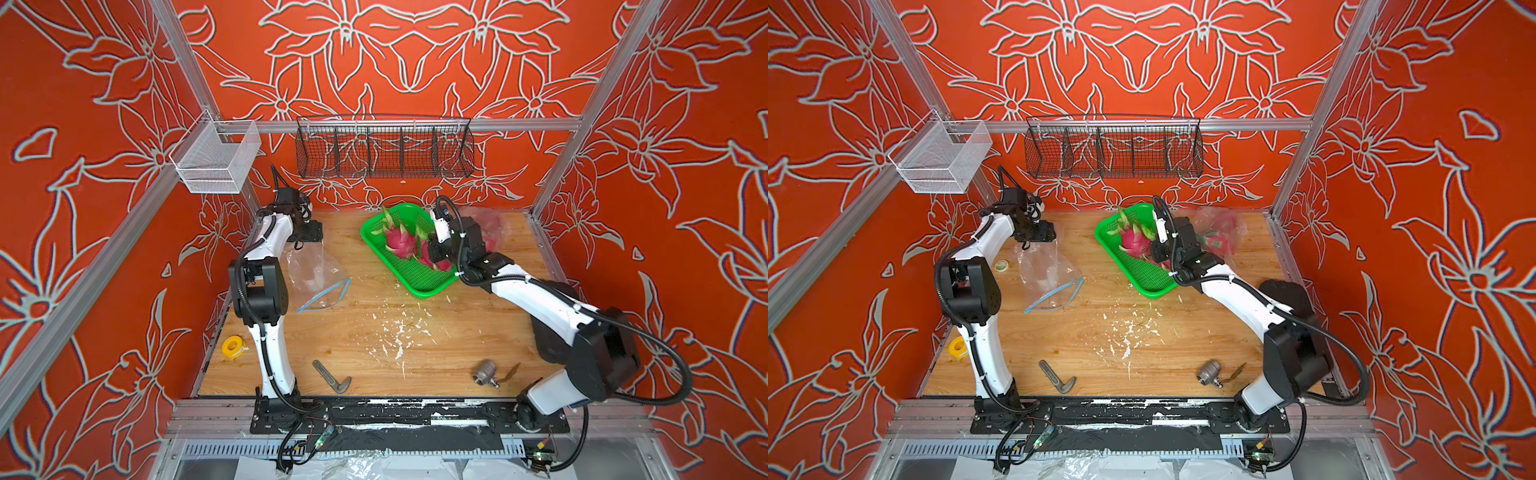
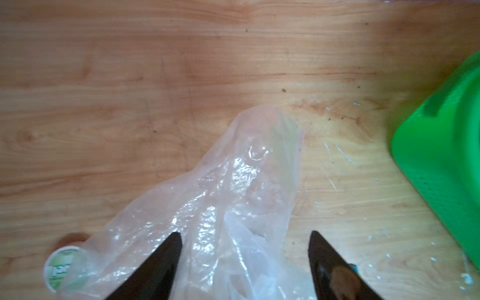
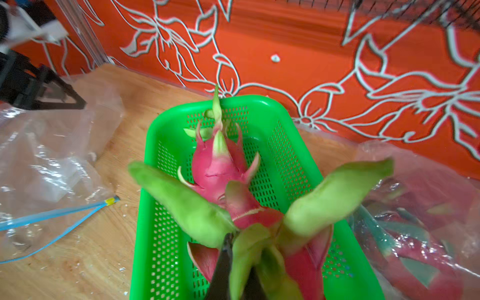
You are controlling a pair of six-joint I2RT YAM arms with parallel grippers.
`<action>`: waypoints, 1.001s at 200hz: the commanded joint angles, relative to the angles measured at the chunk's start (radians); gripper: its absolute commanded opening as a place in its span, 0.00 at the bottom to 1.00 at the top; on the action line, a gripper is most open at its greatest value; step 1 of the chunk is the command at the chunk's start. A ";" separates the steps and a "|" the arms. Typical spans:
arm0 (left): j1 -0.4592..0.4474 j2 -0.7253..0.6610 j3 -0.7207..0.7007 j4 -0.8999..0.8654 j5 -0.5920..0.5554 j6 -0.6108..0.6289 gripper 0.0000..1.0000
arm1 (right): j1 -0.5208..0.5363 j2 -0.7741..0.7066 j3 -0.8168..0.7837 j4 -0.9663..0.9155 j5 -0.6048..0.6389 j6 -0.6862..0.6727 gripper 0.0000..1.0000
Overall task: Open the zip-top bag and take out the dragon fruit
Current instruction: Place the dragon fruit in the basket.
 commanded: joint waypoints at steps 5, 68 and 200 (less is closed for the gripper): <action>-0.023 -0.114 -0.003 -0.098 0.136 0.055 0.86 | -0.026 0.101 0.086 -0.019 -0.045 0.030 0.00; -0.076 -0.398 -0.261 -0.135 0.161 0.219 0.97 | -0.045 0.277 0.357 -0.176 0.017 -0.016 0.70; -0.101 -0.599 -0.486 -0.070 0.093 0.270 0.97 | -0.370 -0.472 -0.349 -0.246 0.065 0.637 0.97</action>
